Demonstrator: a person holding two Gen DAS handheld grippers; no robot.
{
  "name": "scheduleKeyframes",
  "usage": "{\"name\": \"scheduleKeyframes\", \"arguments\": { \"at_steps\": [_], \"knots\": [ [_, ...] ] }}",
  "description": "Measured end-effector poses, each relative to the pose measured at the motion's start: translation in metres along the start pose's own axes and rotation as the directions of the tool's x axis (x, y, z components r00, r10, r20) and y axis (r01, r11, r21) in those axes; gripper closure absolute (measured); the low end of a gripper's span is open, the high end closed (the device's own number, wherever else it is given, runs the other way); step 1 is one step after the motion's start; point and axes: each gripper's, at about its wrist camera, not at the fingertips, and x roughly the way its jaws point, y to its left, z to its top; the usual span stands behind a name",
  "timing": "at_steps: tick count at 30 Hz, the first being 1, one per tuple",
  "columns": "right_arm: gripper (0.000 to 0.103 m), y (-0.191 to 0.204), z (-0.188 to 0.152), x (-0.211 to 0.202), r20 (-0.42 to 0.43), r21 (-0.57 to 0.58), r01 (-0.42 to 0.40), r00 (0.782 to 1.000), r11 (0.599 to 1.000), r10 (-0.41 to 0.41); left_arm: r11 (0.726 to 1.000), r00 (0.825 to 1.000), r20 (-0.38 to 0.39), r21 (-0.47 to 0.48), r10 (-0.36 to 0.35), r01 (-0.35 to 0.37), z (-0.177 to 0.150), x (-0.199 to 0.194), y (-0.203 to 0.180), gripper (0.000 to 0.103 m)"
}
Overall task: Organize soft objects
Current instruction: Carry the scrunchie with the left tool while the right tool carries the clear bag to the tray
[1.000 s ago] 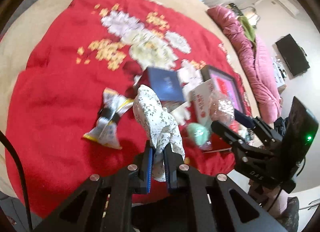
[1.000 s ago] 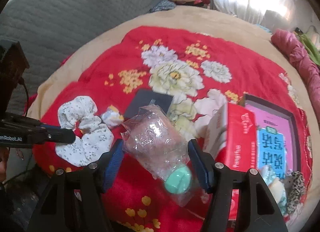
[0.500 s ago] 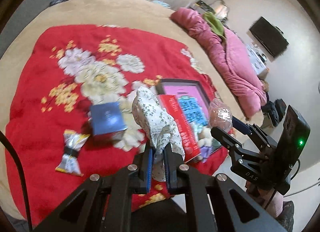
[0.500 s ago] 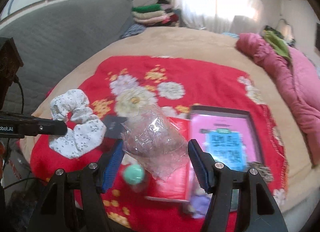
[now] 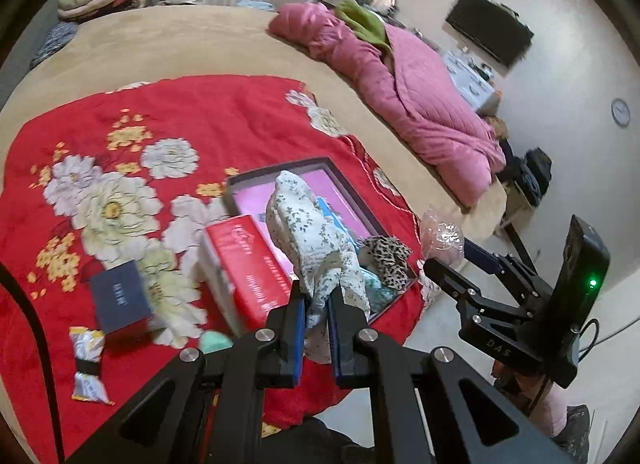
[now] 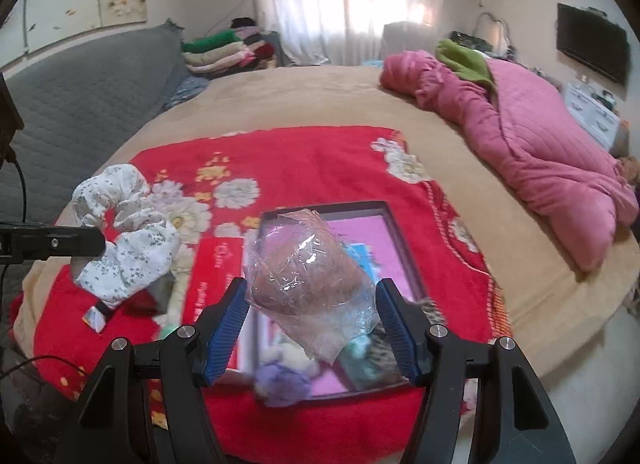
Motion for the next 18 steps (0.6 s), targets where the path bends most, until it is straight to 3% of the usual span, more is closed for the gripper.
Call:
{"name": "scheduleKeyframes", "arguments": {
  "at_steps": [12,18],
  "knots": [
    [0.036,-0.030,-0.013,0.016,-0.059,0.021,0.037,0.998,0.999,-0.035,0.998,0.996,-0.085,0.067,0.006,0.000,0.014,0.072,-0.038,0.093],
    [0.036,-0.030,-0.020,0.041,-0.109,0.024,0.028,0.994,0.999,-0.025,0.996,0.989,-0.137,0.082,0.057,-0.046,0.016,0.111,-0.035,0.093]
  ]
}}
